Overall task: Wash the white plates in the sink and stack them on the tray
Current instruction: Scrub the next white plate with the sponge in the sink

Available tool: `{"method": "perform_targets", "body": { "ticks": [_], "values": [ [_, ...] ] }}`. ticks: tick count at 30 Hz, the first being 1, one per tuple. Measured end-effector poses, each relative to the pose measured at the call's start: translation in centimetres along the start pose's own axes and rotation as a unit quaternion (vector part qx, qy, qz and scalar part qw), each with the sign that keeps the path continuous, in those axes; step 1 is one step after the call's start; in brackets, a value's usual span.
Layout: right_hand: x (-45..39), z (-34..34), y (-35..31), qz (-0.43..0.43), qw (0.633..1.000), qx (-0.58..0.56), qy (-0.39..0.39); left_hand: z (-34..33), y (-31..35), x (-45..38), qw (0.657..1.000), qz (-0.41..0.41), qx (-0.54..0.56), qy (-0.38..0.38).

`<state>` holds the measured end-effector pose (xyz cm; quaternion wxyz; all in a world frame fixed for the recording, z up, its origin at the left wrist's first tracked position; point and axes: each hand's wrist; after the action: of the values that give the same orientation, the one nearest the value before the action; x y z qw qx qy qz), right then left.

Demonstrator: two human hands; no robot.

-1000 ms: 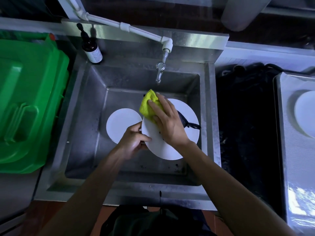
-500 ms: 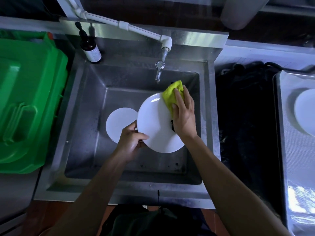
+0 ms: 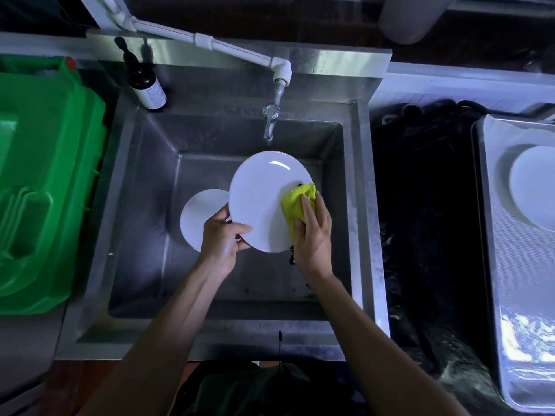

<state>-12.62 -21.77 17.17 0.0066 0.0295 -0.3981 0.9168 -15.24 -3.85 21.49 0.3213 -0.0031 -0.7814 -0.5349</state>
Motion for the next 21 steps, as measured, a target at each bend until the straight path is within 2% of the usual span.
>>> {"method": "perform_targets", "body": {
  "ticks": [8, 13, 16, 21],
  "values": [
    [3.1, -2.0, -4.1, -0.001, 0.997, -0.051, -0.055, -0.2, -0.4, -0.2, 1.000, -0.002, 0.026, 0.011],
    [3.5, -2.5, -5.0, 0.013, 0.998, -0.030, -0.060, 0.2, -0.8, -0.4, 0.999, -0.003, 0.040, 0.020],
    [3.4, -2.1, -4.1, 0.018, 0.999, -0.002, -0.039, 0.2, -1.0, -0.3, 0.997, -0.002, 0.061, 0.041],
    [2.3, -1.7, -2.8, -0.047, 0.999, 0.006, 0.003, 0.5, -1.2, -0.2, 0.996, -0.003, 0.075, 0.056]
  ]
}}
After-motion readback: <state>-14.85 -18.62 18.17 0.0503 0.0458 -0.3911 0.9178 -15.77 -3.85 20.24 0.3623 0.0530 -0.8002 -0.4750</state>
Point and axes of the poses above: each hand's wrist, its own x-axis away from the middle knuckle, its own z-axis out of the back of the hand, y = z × x, and after that the axes turned 10 degrees about -z, right-handed
